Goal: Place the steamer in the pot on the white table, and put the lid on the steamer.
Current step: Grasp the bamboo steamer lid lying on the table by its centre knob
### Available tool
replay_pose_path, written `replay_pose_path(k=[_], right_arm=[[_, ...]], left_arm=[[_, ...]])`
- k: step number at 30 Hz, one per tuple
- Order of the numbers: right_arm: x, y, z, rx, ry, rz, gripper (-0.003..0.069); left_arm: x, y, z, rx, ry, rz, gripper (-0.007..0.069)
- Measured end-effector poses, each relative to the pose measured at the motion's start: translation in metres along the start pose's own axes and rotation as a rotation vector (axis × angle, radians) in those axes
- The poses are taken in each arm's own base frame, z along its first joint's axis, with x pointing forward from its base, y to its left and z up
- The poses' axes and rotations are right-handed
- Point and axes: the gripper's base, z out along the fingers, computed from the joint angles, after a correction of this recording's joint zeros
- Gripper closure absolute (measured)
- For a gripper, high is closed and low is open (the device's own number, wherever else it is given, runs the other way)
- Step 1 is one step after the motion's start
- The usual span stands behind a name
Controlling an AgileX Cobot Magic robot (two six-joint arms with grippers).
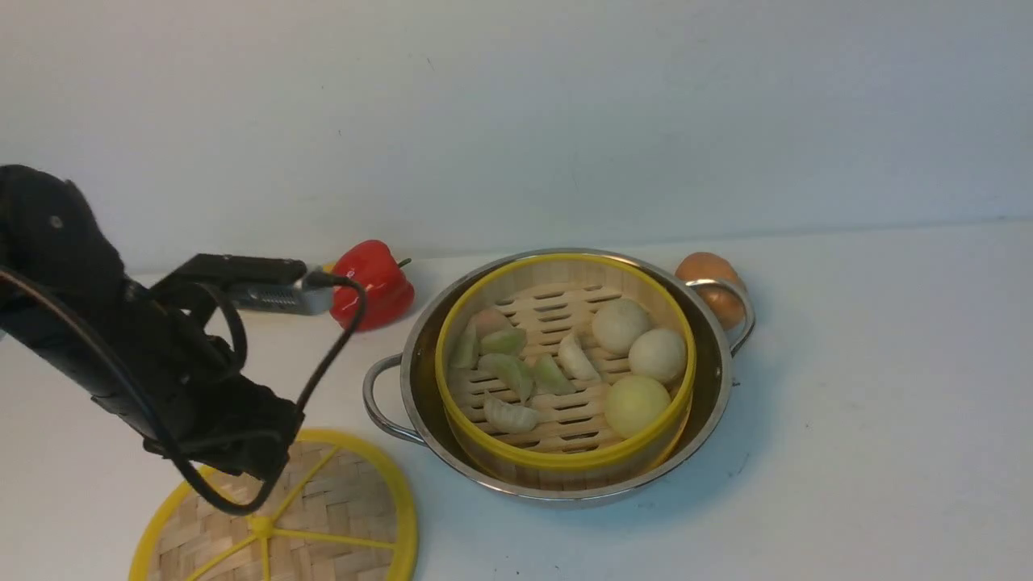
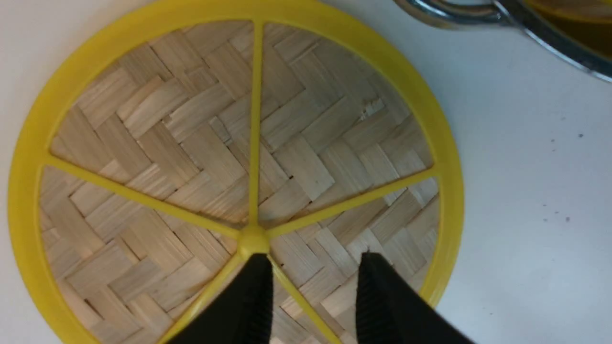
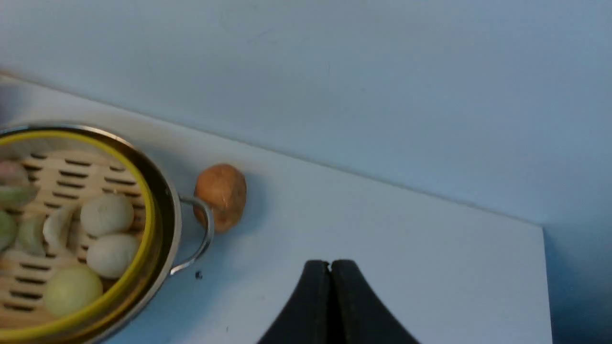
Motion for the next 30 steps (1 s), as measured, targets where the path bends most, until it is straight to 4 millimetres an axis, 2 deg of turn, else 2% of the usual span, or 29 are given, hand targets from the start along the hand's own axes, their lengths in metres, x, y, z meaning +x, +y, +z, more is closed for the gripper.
replay_pose_path(k=[2, 3, 6, 10, 11, 12, 14, 19, 30], right_arm=[[0.023, -0.002, -0.012, 0.000, 0.012, 0.022, 0.0662], [0.029, -0.001, -0.012, -0.001, 0.024, 0.024, 0.0662], [0.068, -0.003, -0.028, -0.005, 0.033, 0.074, 0.0662], [0.105, 0.000, -0.042, -0.047, 0.034, 0.120, 0.0660], [0.106, 0.001, -0.040, -0.050, 0.040, 0.120, 0.0659], [0.119, 0.003, -0.044, -0.078, 0.045, 0.136, 0.0659], [0.131, 0.006, -0.046, -0.110, 0.053, 0.151, 0.0659], [0.144, 0.012, -0.044, -0.153, 0.078, 0.186, 0.0658], [0.144, 0.013, -0.044, -0.168, 0.080, 0.195, 0.0652]], left_arm=[[-0.002, -0.002, 0.010, -0.038, 0.031, 0.012, 0.0383], [-0.002, -0.002, 0.012, -0.042, 0.036, 0.012, 0.0383], [-0.003, 0.000, 0.022, -0.093, 0.075, 0.001, 0.0383], [-0.004, 0.003, 0.027, -0.117, 0.087, -0.016, 0.0383], [-0.004, 0.003, 0.027, -0.117, 0.087, -0.016, 0.0383], [-0.004, 0.003, 0.028, -0.117, 0.090, -0.018, 0.0383], [-0.004, 0.003, 0.030, -0.112, 0.093, -0.023, 0.0383], [-0.004, 0.004, 0.034, -0.114, 0.084, -0.023, 0.0383], [0.012, 0.006, 0.052, -0.119, 0.090, -0.027, 0.0383]])
